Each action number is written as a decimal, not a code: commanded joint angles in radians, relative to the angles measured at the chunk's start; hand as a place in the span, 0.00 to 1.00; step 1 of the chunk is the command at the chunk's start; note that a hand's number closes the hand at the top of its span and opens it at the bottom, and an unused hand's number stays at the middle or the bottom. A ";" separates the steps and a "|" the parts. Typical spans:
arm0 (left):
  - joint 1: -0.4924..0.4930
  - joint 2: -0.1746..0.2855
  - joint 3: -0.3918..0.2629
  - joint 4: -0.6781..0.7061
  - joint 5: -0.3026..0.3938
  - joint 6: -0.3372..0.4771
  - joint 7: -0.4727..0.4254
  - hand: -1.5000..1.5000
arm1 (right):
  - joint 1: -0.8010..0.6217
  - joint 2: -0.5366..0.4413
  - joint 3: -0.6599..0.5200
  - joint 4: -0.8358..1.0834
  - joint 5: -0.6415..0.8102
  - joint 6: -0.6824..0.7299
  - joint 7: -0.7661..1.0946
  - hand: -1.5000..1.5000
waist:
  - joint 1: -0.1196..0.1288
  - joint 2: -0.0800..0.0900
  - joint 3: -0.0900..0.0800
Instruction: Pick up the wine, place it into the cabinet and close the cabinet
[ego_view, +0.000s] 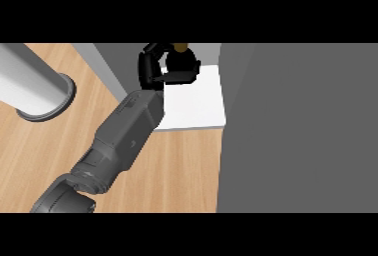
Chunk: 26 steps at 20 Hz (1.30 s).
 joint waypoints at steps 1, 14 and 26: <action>-0.002 0.021 0.032 0.054 0.005 -0.017 -0.020 1.00 | 0.050 -0.010 -0.016 -0.100 -0.061 0.010 0.022 0.00 | -0.005 0.006 -0.003; -0.013 0.025 0.020 0.132 -0.043 0.042 -0.030 0.00 | 0.008 0.011 0.031 -0.071 0.020 -0.025 0.006 0.00 | -0.003 0.008 -0.003; 0.016 0.003 0.020 0.153 -0.072 0.127 -0.086 0.00 | -0.010 -0.020 -0.003 -0.018 -0.027 0.012 -0.009 0.00 | -0.018 0.017 -0.003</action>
